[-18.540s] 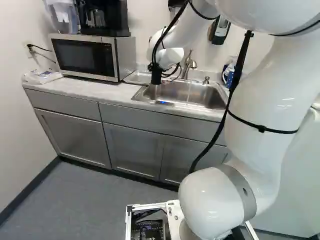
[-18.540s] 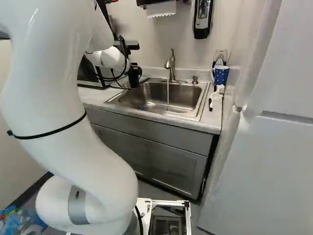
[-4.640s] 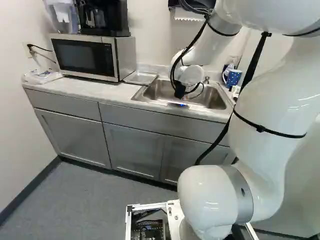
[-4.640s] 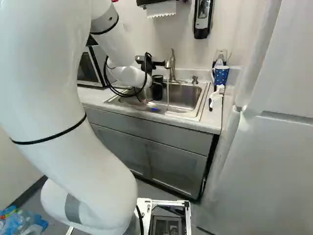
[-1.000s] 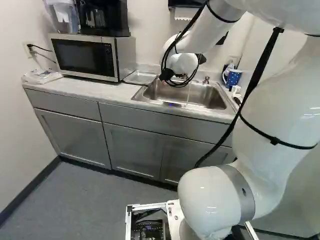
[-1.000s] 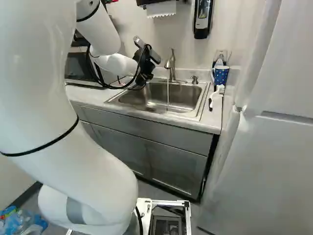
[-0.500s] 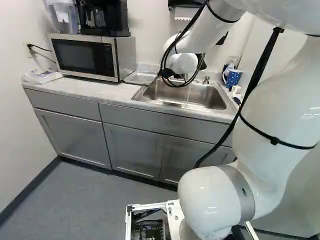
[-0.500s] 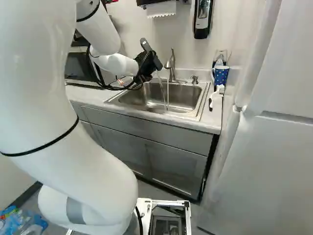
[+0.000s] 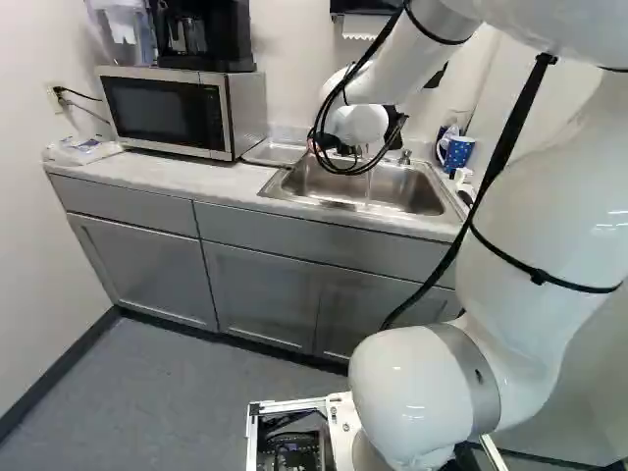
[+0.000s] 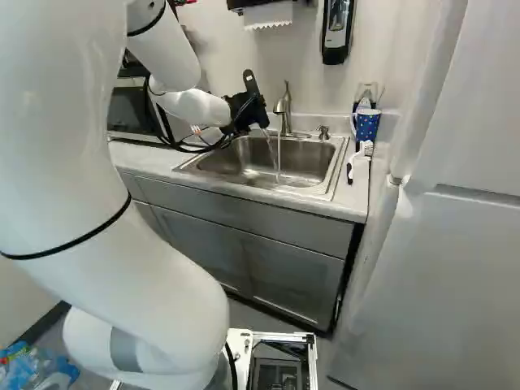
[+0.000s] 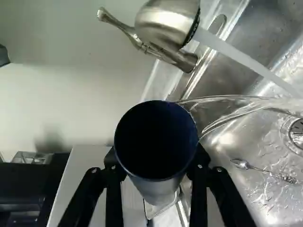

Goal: Rinse the cup and place it in the tray

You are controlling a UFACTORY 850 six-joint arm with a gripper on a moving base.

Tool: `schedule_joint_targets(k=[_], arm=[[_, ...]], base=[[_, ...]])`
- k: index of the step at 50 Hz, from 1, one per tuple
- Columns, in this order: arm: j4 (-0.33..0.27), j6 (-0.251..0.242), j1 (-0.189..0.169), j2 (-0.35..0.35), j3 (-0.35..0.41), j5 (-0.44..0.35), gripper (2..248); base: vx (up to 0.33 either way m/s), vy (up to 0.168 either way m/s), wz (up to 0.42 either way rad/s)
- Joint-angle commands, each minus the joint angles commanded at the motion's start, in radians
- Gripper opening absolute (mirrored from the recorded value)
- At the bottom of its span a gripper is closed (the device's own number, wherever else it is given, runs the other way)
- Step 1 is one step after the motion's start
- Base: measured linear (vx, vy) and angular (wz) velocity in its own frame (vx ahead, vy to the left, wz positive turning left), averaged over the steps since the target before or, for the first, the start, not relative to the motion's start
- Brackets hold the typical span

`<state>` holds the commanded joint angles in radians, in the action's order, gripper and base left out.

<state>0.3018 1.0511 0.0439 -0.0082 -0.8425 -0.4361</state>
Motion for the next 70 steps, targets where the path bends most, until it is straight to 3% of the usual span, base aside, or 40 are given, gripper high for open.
schedule_joint_targets(k=[55, 70], arm=[[0.0, 0.578, 0.0, 0.0, 0.0, 0.0, 126], [0.0, 0.578, 0.0, 0.0, 0.0, 0.0, 126]], base=[[0.0, 0.0, 0.0], [0.0, 0.0, 0.0]])
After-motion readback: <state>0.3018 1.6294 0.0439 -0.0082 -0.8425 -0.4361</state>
